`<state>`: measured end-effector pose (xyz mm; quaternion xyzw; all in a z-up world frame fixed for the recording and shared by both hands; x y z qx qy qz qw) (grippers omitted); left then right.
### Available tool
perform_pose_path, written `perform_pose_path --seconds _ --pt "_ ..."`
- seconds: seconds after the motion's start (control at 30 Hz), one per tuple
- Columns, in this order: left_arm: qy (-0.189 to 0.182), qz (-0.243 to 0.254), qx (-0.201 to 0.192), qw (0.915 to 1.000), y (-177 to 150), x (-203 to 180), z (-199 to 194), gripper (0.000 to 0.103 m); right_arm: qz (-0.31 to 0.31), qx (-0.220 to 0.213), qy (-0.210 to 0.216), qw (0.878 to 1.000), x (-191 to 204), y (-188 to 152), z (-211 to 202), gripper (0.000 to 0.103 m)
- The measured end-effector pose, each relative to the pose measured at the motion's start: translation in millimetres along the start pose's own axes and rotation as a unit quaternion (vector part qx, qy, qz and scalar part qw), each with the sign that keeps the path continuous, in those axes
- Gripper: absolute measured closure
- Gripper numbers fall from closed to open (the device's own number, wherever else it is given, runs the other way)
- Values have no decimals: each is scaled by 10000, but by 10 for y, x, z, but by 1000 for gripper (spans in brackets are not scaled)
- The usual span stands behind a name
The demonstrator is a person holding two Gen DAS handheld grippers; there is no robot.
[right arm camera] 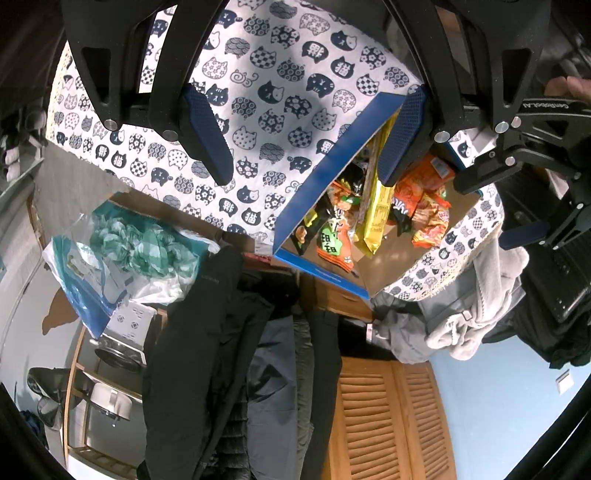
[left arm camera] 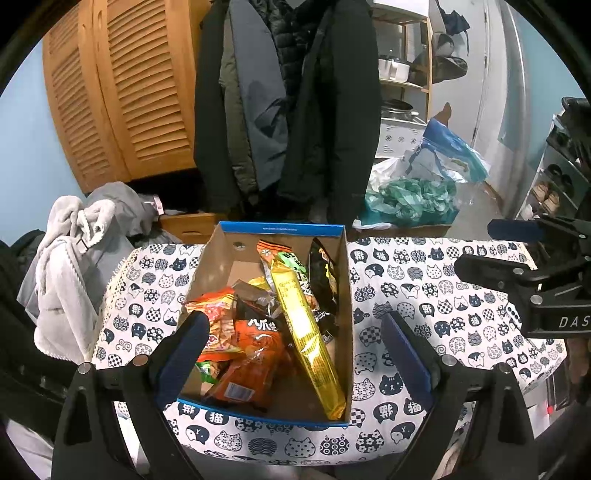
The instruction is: Organize snacks
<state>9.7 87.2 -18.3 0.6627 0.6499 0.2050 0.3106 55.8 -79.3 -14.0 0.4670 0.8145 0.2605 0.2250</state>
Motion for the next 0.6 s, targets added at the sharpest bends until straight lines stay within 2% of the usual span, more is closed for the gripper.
perform_pose_path --seconds 0.6 --pt "-108 -3 14 9999 -50 -72 24 8 0 8 11 10000 -17 -15 0 24"
Point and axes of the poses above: each gripper's, at about its wrist camera, not at the fingertips, and z roughly the way its jaws point, x to its left, y to its top, the point moved 6 cm from there along z, roughly the way its jaws point, and after that the axes turned 14 degrees about -y, right-handed, at the moved point
